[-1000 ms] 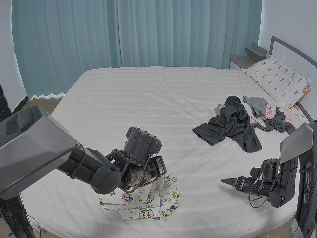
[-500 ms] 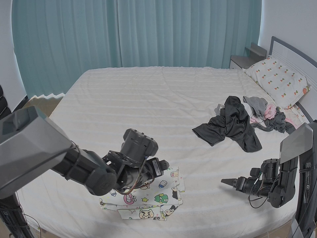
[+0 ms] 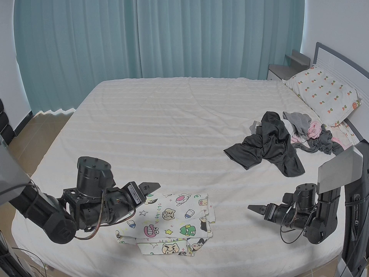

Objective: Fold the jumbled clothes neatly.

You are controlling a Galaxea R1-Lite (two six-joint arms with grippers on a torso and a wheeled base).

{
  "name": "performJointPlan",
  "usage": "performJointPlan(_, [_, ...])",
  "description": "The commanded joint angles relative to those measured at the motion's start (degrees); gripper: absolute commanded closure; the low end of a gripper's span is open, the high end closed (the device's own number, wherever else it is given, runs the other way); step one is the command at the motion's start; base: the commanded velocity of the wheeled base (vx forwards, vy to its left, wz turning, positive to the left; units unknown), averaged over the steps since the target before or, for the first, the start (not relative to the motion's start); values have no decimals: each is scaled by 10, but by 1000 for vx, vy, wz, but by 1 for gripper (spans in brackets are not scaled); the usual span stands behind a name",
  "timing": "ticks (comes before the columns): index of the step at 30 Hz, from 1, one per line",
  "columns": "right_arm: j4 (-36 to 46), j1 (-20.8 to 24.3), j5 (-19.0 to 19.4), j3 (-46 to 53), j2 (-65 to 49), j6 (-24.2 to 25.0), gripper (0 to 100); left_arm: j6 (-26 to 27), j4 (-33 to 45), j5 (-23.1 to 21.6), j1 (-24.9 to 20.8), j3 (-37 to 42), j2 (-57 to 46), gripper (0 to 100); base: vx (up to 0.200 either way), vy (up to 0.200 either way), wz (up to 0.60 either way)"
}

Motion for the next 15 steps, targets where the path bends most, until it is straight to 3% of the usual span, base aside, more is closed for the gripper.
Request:
performJointPlan(1, [-5,34,-9,-6,-8,36,0,-20,-57,-31,18,65,39,0,0,0,0])
performJointPlan(8, [-5,42,-10,-8,0,51,0,-18,-179,-35,13,117,87,0,0,0,0])
performJointPlan(15, [-5,48,-10,-7,0,59,0,4,-356,-54,19,191,143,0,0,0,0])
